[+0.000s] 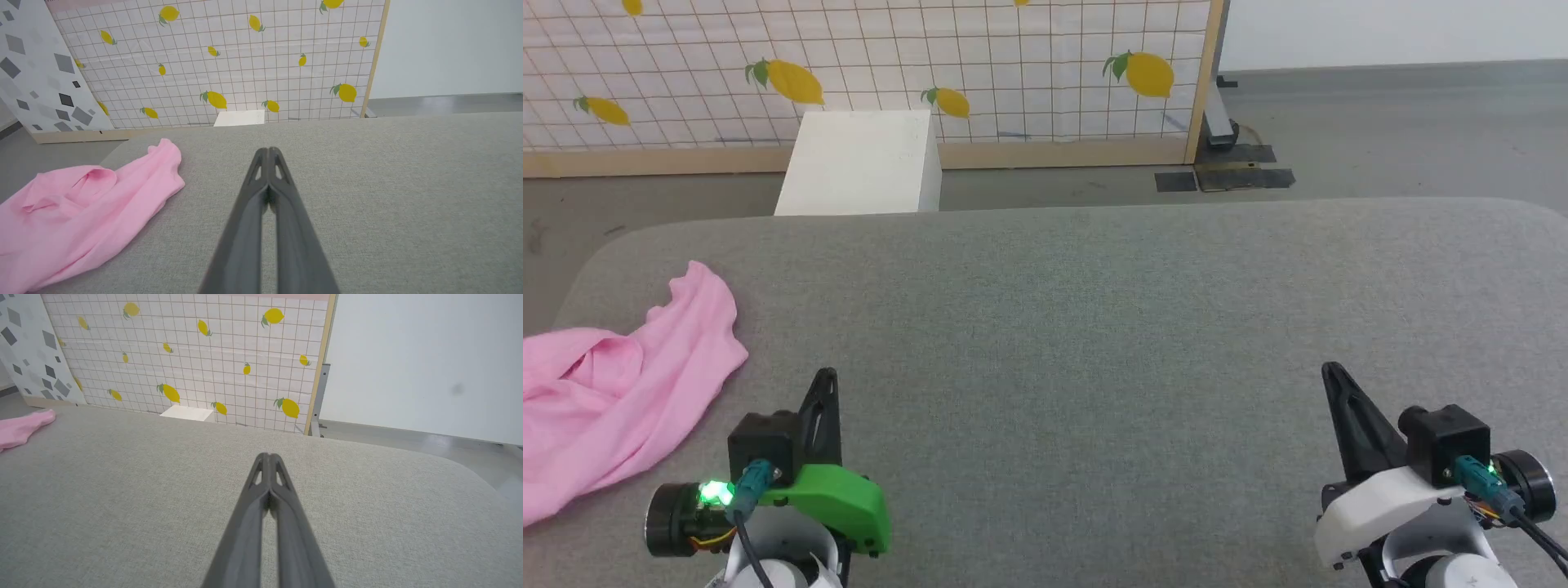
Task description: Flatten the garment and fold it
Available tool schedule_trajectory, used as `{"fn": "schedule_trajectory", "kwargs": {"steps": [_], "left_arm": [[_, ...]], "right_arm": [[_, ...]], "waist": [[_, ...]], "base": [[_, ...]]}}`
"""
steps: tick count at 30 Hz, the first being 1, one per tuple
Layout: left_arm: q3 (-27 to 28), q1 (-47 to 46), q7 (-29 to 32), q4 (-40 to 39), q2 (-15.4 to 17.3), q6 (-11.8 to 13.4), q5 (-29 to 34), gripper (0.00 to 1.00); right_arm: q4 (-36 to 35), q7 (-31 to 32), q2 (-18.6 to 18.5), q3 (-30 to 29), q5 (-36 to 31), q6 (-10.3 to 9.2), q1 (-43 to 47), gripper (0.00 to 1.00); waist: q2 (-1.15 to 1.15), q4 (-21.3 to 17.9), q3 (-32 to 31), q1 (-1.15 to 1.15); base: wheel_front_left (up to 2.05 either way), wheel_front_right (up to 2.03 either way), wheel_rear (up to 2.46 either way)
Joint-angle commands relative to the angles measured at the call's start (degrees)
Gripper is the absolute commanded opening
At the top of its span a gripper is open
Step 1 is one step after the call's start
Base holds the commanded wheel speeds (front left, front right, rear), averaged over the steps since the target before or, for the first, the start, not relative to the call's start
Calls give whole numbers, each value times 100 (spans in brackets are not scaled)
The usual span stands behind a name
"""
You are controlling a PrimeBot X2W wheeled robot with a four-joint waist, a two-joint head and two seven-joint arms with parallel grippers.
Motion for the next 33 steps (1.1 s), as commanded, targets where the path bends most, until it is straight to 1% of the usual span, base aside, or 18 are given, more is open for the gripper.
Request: {"fn": "schedule_trajectory", "kwargs": {"steps": [1, 22, 23, 33], "left_arm": [[23, 70, 8, -16, -25, 38, 60, 0], [23, 70, 8, -16, -25, 38, 60, 0], [0, 0, -1, 0, 0, 0, 0, 100], [-92, -39, -79, 87, 0, 38, -58, 100]], "right_arm": [[10, -1, 12, 8, -36, -9, -90, 0], [10, -1, 12, 8, -36, -9, -90, 0], [0, 0, 0, 1, 0, 0, 0, 100], [46, -74, 0, -39, 33, 0, -1, 100]], "waist": [[0, 0, 0, 0], [0, 0, 0, 0], [0, 0, 0, 0], [0, 23, -4, 0]], "base": [[0, 0, 0], [0, 0, 0], [0, 0, 0], [0, 0, 0]]}}
